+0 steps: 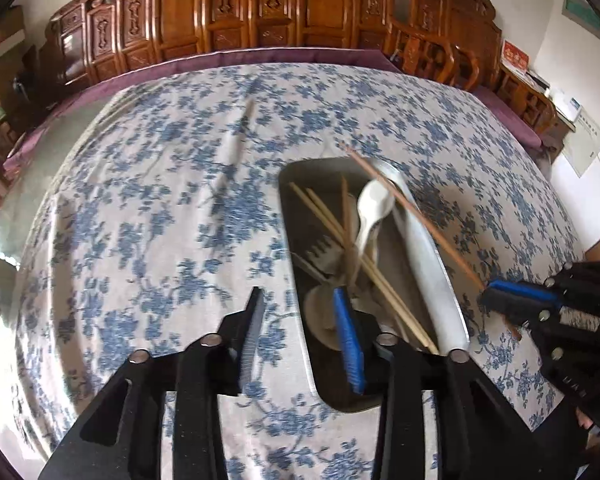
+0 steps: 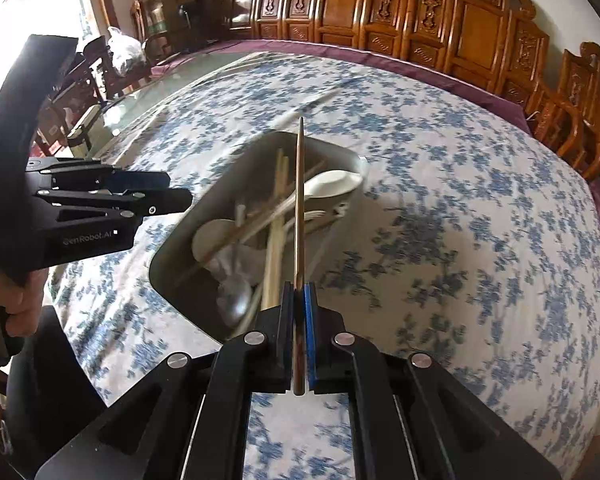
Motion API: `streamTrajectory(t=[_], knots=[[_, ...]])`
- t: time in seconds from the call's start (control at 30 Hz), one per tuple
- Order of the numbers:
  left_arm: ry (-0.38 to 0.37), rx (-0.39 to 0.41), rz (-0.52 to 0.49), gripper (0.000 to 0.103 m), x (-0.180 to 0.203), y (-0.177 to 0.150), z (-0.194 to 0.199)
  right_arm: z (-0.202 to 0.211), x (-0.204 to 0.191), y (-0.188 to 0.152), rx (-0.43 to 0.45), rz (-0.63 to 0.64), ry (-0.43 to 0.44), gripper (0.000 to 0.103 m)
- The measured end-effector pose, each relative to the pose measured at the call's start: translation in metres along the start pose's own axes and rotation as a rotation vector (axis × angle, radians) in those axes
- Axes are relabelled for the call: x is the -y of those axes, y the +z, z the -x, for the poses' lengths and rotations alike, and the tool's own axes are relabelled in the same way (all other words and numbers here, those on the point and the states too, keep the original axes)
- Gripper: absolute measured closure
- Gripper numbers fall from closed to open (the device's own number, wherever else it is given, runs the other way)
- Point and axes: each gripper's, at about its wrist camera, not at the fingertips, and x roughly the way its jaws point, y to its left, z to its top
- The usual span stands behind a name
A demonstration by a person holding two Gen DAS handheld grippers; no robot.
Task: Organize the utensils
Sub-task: 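Open the left tool to drop its chopstick into the tray while the right tool holds its chopstick, then lower the bamboo chopstick into the grey tray and open the right tool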
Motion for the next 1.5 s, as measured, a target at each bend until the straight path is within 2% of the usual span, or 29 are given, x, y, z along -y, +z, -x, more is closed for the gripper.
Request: streamTrajectory(t=[0.1, 0.13, 0.37, 0.77, 1.1, 1.5], knots=[[0.017, 0.005, 0.017, 0.05, -0.011, 0.0, 0.003, -0.01, -0.012, 0.003, -0.012, 0.001, 0.021, 0.097], [0.022, 0.008, 0.022, 0.042, -0.015, -0.001, 0.005, -0.013, -0.014, 0.004, -0.016, 0.001, 0.025, 0.097], [0.032, 0.017, 0.047, 0.032, -0.03, -0.004, 0.009, -0.04, -0.027, 0.005, -0.061, -0.002, 0.039, 0.097], [0.038, 0.02, 0.071, 0.031, -0.045, -0.007, 0.012, -0.052, -0.039, 0.011, -0.074, 0.003, 0.055, 0.096], [0.037, 0.03, 0.075, 0.031, -0.043, -0.008, 0.019, -0.034, -0.036, 0.019, 0.019, -0.024, 0.094, 0.093], [0.041, 0.056, 0.058, 0.027, -0.026, -0.006, 0.031, -0.008, -0.016, 0.007, 0.074, -0.05, 0.065, 0.091]])
